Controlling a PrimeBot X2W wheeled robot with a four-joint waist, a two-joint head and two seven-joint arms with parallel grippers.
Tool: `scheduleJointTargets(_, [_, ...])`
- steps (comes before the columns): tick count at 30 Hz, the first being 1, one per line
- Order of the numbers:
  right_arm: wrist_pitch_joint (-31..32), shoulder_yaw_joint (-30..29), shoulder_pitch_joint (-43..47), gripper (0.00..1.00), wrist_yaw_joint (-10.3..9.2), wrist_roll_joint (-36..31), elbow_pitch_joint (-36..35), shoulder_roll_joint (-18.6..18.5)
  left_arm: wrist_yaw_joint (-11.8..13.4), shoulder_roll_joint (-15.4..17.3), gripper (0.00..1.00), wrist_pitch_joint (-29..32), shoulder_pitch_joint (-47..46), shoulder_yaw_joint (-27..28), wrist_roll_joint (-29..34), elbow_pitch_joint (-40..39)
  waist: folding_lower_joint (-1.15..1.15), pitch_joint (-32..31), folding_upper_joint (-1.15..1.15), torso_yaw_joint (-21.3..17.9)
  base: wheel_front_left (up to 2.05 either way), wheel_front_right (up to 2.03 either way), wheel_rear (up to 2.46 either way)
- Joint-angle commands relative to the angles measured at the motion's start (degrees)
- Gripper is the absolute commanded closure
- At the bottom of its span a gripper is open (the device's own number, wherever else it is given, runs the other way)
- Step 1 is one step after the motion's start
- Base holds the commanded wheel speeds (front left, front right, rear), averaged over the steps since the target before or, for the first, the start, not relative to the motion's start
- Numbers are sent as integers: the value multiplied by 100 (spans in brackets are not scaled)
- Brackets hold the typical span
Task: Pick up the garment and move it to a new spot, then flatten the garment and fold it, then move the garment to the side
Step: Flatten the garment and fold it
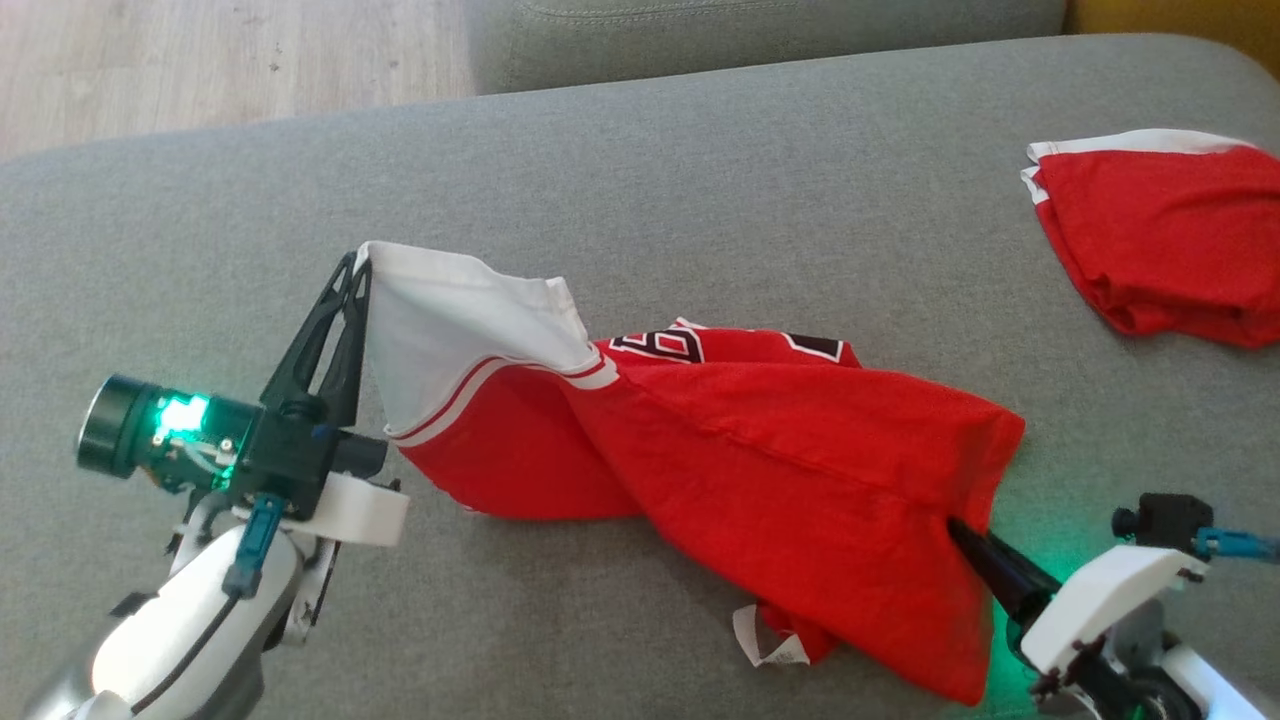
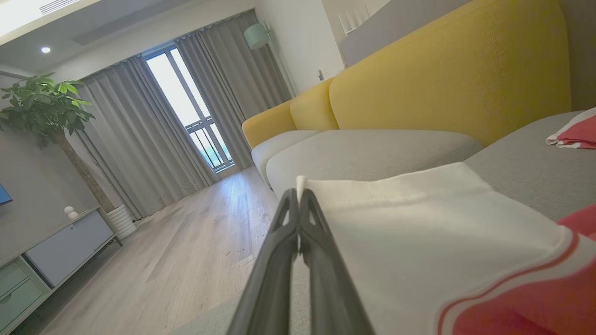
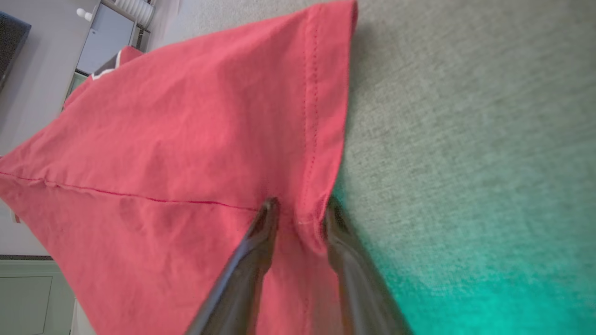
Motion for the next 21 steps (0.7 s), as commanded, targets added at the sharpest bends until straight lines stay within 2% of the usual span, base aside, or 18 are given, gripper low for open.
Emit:
scheduleJointTargets(1, [129,262,314,86,37,-2,-59,-39,48,155,100,-65,-374,277,-7,-97,0,-1,0,-9,0,0,0])
scheduleJointTargets(2, [79,239,323,100,37,-22,-81,-47,49,155,100,-68,-375,276,-8,-96,0,-3,0,-12,0,0,0])
scheduleJointTargets(8, [-133,100,371,100,37,-86,-188,-139,43,154,100,-87,-386,259,-8,-63,0,-51,0,-26,0,0,0])
scheduleJointTargets(14, [-408,-197,527,100,37,-133,-505,-489,62,199,100,-126,-381,298,7,-82,0,-202,0,-65,0,0,0])
scheduleJointTargets(21, [-589,-1071,578,100,37,-136,-1731,-1407,7,447,100,-171,-469,508,-24,-426,0,-528,0,-260,0,0,0])
